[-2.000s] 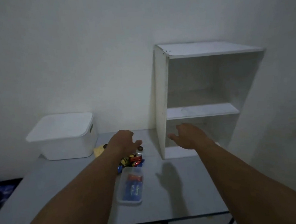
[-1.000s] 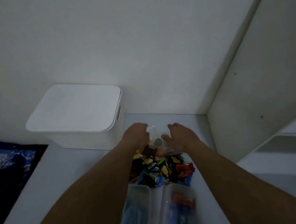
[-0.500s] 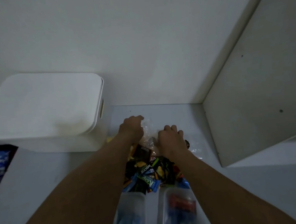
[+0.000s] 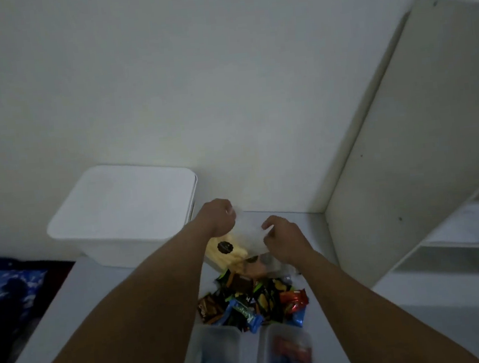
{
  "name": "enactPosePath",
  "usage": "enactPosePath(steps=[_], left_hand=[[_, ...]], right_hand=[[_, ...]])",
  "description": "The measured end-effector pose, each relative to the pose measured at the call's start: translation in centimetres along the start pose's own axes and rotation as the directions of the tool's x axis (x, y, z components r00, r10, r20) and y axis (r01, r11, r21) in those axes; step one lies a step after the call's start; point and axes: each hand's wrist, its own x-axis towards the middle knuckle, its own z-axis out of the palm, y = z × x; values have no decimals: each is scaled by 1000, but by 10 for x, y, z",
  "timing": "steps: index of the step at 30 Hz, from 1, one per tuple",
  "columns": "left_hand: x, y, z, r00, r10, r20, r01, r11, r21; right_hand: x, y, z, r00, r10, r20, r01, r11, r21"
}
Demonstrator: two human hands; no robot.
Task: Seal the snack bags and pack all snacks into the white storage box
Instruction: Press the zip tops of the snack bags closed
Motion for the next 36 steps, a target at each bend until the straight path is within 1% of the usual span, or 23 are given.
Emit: enactPosePath(steps=[3, 5, 7, 12, 16, 18, 22, 25, 30, 32, 36], left_hand=[[-18, 10, -24, 1000, -7, -16, 6, 996, -89], [-30, 19, -42, 1000, 11, 3, -11, 987, -158], [-41, 27, -58, 1000, 25, -9, -26, 979, -200], [-57, 39, -86, 997, 29, -77, -56, 921, -385], [-68, 53, -106, 992, 65, -105, -108, 868, -484], [-71, 60, -115, 988, 89, -130, -143, 854, -500], [-74, 69, -134, 972, 109, -210, -203, 836, -509], [-75, 76, -143, 959, 149, -240, -254, 828, -500], [-82, 90, -155, 959, 159, -236, -275, 731, -625], [-82, 93, -160, 955, 163, -248, -288, 708, -645], [-82, 98, -172, 932, 190, -309, -348, 708, -614]], right_hand=[[-10, -20, -22, 995, -53, -85, 55, 998, 24], [-16, -35, -38, 986, -88, -143, 97, 993, 61], [-21, -49, -55, 977, -110, -181, 129, 987, 96], [-28, -82, -90, 956, -159, -246, 194, 972, 128], [-29, -104, -113, 950, -208, -234, 229, 971, 68], [-30, -113, -124, 947, -228, -227, 245, 968, 53], [-33, -128, -142, 934, -270, -235, 299, 950, 93], [-36, -137, -149, 928, -289, -236, 317, 944, 89], [-44, -155, -166, 902, -332, -277, 352, 936, 24], [-46, -158, -173, 894, -333, -299, 365, 929, 57], [-49, -154, -181, 883, -312, -351, 371, 922, 112]])
